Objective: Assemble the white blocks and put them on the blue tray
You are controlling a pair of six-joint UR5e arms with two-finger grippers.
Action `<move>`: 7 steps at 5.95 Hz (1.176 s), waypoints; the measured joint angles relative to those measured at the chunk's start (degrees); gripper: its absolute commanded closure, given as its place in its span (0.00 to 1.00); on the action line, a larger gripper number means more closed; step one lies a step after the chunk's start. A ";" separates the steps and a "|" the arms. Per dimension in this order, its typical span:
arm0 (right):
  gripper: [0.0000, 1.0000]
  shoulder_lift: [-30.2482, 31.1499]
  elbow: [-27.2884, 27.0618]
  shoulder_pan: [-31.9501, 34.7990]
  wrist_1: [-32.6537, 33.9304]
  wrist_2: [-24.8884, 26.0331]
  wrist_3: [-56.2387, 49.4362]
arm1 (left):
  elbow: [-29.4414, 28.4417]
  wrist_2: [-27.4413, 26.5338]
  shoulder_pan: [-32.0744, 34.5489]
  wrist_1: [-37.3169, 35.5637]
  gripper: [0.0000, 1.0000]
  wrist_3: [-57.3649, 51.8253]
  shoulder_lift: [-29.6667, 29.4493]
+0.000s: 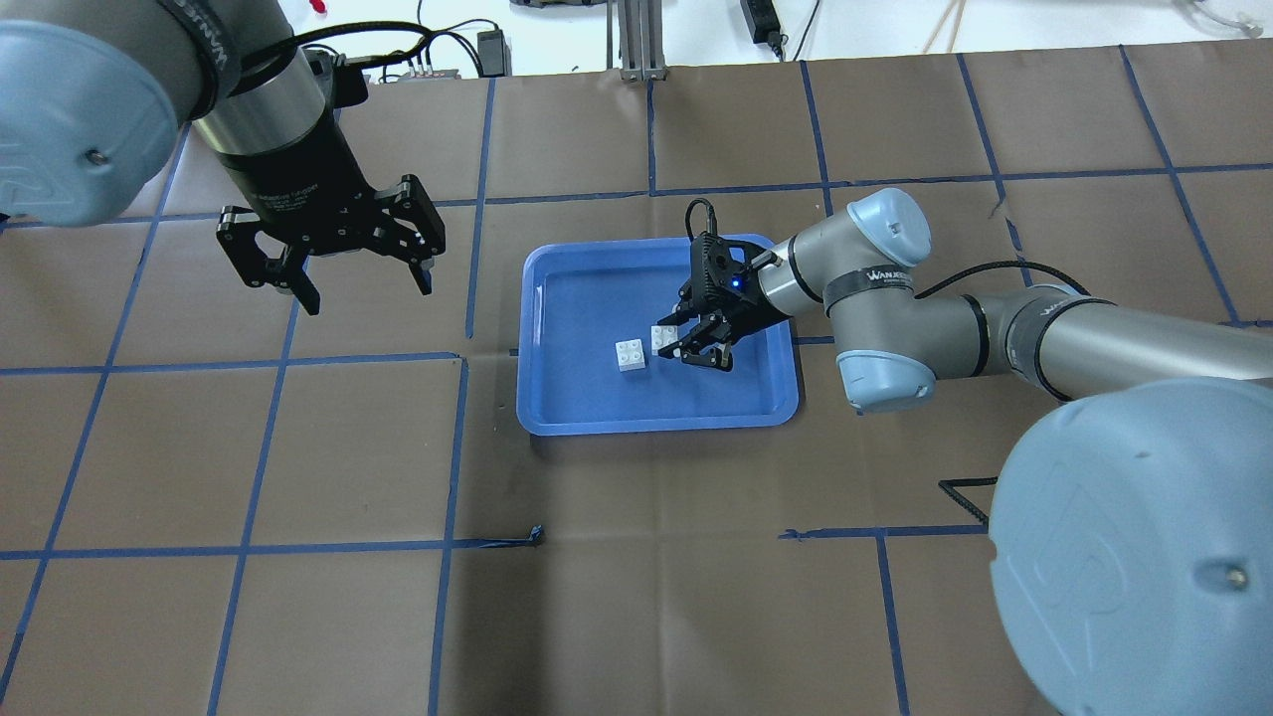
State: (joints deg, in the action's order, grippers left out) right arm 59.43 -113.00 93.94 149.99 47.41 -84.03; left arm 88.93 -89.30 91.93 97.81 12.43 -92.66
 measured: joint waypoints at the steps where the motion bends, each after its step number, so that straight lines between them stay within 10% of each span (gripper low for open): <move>1: 0.62 -0.04 -0.47 0.01 0.07 -0.14 0.01 | -0.03 -0.02 0.35 -2.78 0.00 0.07 0.37; 7: 0.62 -0.50 -1.17 1.06 1.03 -0.31 2.11 | -0.28 -0.37 1.16 -10.82 0.00 -1.23 3.27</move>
State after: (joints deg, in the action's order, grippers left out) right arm 58.93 -114.17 94.99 151.01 47.10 -81.92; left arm 88.65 -89.67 93.10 86.99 11.20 -89.39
